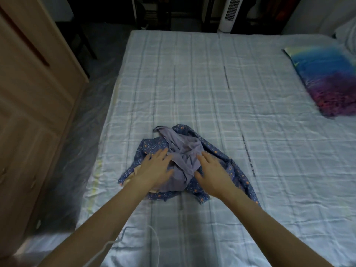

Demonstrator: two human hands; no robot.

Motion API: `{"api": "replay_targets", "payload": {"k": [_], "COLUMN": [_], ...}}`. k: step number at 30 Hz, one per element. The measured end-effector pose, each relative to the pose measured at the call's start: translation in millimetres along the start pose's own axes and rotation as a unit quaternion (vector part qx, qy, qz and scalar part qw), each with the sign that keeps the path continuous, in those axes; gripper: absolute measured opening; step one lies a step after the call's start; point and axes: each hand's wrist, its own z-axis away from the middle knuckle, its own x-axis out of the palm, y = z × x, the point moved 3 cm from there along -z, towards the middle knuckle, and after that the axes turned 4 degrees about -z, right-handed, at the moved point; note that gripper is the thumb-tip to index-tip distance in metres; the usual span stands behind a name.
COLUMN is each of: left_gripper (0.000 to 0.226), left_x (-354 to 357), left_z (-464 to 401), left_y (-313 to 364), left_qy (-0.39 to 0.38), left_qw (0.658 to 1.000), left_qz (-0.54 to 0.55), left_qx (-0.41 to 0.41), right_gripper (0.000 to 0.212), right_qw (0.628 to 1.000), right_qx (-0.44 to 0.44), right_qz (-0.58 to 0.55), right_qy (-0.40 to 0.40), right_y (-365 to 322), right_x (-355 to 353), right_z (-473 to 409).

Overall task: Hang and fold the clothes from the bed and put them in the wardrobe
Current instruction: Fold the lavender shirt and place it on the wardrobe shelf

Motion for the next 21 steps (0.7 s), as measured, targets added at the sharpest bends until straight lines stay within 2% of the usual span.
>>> {"api": "replay_targets", "payload": {"k": [3,6,8,11,13,15,18,21], "left_gripper": [0.059,0.055,0.055,0.070,0.084,0.089,0.075,0.034], "left_x": [12,37,53,74,87,99,112,116], "left_z": [-39,-73,-92,-114,-122,-125,-117,-105], "left_y": [-5,-9,-12,-18,-21,-23,-22,-19], "left_qy": [0.000,-0.039,-0.061,-0.069,-0.075,-0.097,-0.137,-0.132], "left_qw": [1.000,0.999,0.997,0.997,0.996,0.994,0.989,0.990], "left_qz": [0.007,-0.018,-0.033,-0.027,-0.016,0.005,-0.015,-0.016], "left_qx": [0.012,0.022,0.028,0.030,0.036,0.040,0.046,0.039], "right_gripper": [0.058,0.040,0.038,0.052,0.051,0.048,0.031,0.020], "right_qw": [1.000,0.998,0.996,0.992,0.989,0.985,0.984,0.988], "right_qx": [0.005,0.002,0.014,0.054,0.093,0.119,0.124,0.113], "right_qz": [-0.009,-0.015,-0.010,-0.018,-0.010,0.005,0.020,0.001], "right_qy": [-0.024,-0.057,-0.086,-0.111,-0.118,-0.126,-0.125,-0.106], "right_y": [13,21,26,37,45,55,67,73], "right_x": [20,51,75,106,121,133,141,138], "right_z": [-41,-76,-93,-107,-110,-110,-109,-102]}}
